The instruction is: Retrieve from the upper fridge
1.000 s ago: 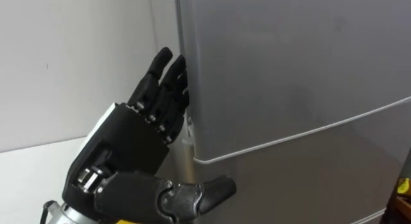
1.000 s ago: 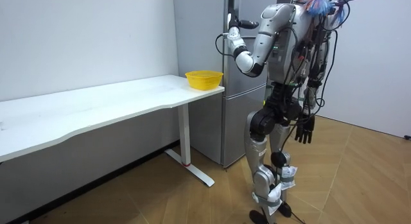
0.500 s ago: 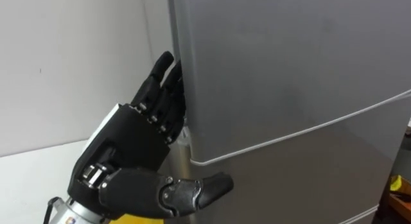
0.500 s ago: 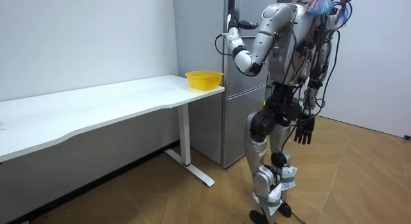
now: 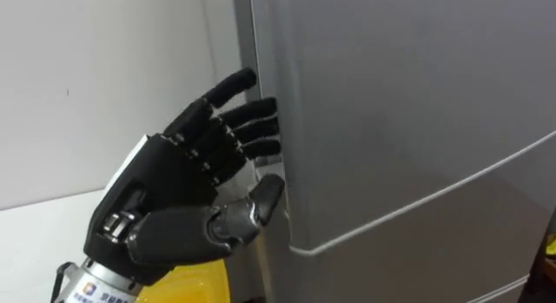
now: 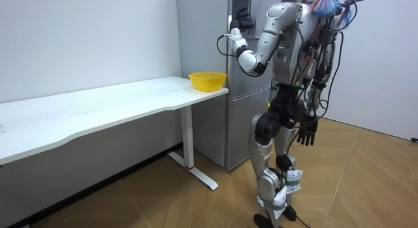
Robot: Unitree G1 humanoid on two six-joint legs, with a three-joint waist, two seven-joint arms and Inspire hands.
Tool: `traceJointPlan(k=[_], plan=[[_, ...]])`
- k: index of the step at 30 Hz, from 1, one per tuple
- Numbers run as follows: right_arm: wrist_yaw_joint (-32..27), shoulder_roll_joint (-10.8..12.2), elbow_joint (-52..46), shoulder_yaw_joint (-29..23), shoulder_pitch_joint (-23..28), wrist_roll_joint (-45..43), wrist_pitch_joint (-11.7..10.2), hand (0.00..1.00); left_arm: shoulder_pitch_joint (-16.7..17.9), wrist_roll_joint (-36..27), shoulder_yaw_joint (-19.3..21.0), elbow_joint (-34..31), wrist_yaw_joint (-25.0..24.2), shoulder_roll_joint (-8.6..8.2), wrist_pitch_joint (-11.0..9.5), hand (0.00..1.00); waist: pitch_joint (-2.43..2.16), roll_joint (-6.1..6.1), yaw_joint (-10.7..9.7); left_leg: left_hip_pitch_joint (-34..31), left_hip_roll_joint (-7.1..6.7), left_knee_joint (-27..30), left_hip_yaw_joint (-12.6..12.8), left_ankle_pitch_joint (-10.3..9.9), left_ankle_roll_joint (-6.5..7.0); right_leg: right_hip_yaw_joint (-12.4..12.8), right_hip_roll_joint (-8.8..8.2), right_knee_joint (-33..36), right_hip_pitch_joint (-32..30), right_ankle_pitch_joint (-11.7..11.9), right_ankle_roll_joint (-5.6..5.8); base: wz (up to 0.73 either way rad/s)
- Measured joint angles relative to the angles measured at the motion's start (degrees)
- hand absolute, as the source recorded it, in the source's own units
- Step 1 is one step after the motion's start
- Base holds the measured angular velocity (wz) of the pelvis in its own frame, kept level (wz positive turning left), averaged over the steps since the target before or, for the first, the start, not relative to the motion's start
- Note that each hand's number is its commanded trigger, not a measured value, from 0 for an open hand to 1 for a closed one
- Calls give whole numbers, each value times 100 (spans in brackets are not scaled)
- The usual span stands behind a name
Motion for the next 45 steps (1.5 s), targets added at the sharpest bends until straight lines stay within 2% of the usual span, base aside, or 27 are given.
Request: traceJointPlan(k=[5, 6, 10, 11, 13, 14, 20, 28, 34, 39, 42, 45], plan=[[10, 0, 8, 0, -72, -27, -1, 0, -2, 0, -277, 0, -242, 62, 112, 86, 1, -4, -102, 6, 11, -3, 15, 0, 0, 17, 9, -10, -3, 4, -7, -4], [14, 0, 8, 1, -72, -27, 1, 0, -2, -1, -307, 0, -309, 64, 117, 75, 1, -5, -124, 7, 14, -3, 22, 0, 0, 16, 10, -11, -3, 5, -9, -3], [40, 0, 7, 1, -86, -26, 1, 0, -3, -2, -318, 0, -460, 68, 118, 60, 0, -5, -199, 17, 17, -4, 28, 0, -1, 19, 14, -8, -1, 6, -11, 0], [43, 0, 7, 1, -86, -24, -1, 0, -3, -2, -323, 0, -510, 68, 118, 51, -1, -8, -204, 23, 18, -4, 33, 0, -1, 28, 16, -6, -1, 7, -12, 0], [43, 0, 7, 4, -85, -24, -1, 0, -3, -1, -351, 0, -566, 67, 118, 13, -1, -16, -206, 29, 19, -4, 36, 0, -1, 29, 16, -8, 0, 7, -14, 0], [43, 0, 7, 4, -85, -24, -4, 0, -3, -1, -369, 0, -600, 67, 118, 0, 2, -22, -206, 31, 18, -4, 37, 0, -1, 29, 15, -10, -2, 7, -14, 0], [9, 1, 9, 13, -96, -16, 1, 0, -3, -2, -500, 0, -678, 68, 141, 0, -2, -64, -217, 35, 20, -1, 37, 0, -1, 19, 13, -4, -5, 10, -18, 0], [11, 0, 51, 18, -85, 36, -2, 0, -4, -10, -700, 0, -800, 68, 146, 0, -3, -64, -214, 40, 33, 3, 104, 0, -1, 46, 22, -3, -16, 19, -32, -3], [12, 0, 56, 15, -91, 127, -3, 0, -46, -21, -706, 0, -891, 62, 147, 0, -5, -60, -223, 29, 38, -1, 164, 1, -2, 124, 32, 7, -63, 26, -35, -7], [11, 0, 46, 25, -87, 318, -10, 0, -244, -13, -716, 17, -883, 62, 147, 0, -4, -59, -216, 29, 38, -9, 207, 0, -2, 187, 44, 9, -80, 28, -32, -5], [11, -2, 39, 69, -89, 406, -16, 0, -360, -1, -772, 63, -875, 65, 148, 0, -3, -53, -212, 33, 51, -4, 322, 0, -2, 318, 77, 7, -106, 36, -31, -16], [25, -41, 57, 30, -84, 382, -18, 0, -449, 118, -811, 79, -873, 82, 156, 0, -11, -2, -271, 25, 57, -15, 391, 0, -2, 390, 95, 0, -142, 45, -28, -12]])
